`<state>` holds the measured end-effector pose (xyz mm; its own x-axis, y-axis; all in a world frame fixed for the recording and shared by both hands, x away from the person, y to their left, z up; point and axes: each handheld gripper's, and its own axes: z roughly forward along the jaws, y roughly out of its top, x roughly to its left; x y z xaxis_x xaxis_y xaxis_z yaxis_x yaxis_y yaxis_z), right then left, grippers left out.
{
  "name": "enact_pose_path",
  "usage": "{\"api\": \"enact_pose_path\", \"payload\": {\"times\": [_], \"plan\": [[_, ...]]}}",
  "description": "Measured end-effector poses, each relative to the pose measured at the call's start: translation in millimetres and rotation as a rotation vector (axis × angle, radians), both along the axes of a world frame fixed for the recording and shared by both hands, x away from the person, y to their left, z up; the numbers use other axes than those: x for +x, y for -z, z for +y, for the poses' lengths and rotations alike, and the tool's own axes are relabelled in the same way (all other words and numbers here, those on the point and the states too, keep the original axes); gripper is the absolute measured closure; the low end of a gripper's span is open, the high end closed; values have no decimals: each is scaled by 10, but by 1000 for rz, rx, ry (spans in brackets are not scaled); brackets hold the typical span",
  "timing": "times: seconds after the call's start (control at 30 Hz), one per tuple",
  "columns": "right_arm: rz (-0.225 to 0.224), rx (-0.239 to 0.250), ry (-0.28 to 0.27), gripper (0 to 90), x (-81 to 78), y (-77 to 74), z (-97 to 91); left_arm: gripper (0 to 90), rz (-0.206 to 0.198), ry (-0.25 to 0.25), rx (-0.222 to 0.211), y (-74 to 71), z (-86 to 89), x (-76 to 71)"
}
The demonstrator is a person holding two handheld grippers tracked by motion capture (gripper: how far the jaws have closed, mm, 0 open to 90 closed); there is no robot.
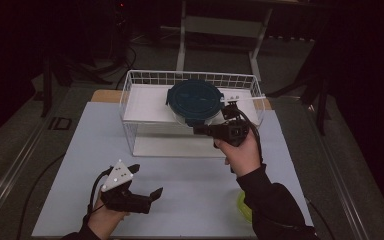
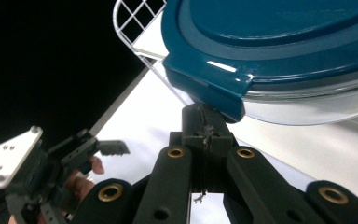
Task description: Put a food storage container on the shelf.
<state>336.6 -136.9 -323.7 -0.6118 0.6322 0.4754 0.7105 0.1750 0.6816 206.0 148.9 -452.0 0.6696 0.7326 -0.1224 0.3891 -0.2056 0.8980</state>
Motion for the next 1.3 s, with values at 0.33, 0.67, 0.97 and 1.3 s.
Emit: {"api": "enact_pose_path", "payload": {"times": [0.33,0.67,0.97,1.3], "plan": [[-2,12,27,900,58,11,-19,0,-77,-28,-57,141,126,-23],[-6,19,55,900,141,19,-38,0,-75,-9,-66,180,102,-15],[-5,13,85,900,228,6,-43,0,-77,-8,-67,181,119,2],[-5,10,108,900,327,-6,-24,0,-75,2,-66,195,126,1]]}}
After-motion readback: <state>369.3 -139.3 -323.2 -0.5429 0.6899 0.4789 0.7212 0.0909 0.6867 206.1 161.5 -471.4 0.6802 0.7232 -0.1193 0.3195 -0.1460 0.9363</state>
